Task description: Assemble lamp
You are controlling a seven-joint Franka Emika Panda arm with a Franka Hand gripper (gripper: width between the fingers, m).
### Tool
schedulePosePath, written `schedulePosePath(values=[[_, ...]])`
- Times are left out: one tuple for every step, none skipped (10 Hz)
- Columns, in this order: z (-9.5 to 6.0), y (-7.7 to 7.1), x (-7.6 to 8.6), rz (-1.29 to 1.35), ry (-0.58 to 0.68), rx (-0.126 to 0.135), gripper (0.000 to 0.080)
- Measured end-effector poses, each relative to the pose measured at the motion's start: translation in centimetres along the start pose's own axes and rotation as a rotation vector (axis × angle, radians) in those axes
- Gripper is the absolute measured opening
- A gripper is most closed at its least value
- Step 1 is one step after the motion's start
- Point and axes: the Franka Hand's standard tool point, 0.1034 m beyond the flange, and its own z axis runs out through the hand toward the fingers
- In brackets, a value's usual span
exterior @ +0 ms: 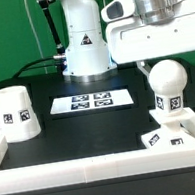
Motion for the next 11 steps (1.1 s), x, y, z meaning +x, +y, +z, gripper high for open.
schedulePosePath(values=[[0.0,0.1,0.1,-0.091,0.002,-0.003,0.0698],[-0.1,0.3,0.3,-0.228,0.012,-0.019,0.0698],[-0.2,0.4,0.7,-0.374,0.028,-0.029,0.0698],[-0.3,0.5,1.0,-0.492,0.040,-0.038,0.0698],[-0.3,0.6,1.2,-0.593,0.043,-0.042,0.0698],[-0.3,0.9,1.4,-0.715,0.042,-0.053,0.0698],[-0.3,1.0,1.6,-0.789,0.041,-0.059,0.0698],[-0.3,1.1,1.6,-0.845,0.039,-0.065,0.0698],[-0.3,1.2,1.7,-0.917,0.037,-0.068,0.0698],[-0.3,1.2,1.7,-0.974,0.035,-0.071,0.0698],[-0.3,1.3,1.8,-1.038,0.033,-0.076,0.0698]])
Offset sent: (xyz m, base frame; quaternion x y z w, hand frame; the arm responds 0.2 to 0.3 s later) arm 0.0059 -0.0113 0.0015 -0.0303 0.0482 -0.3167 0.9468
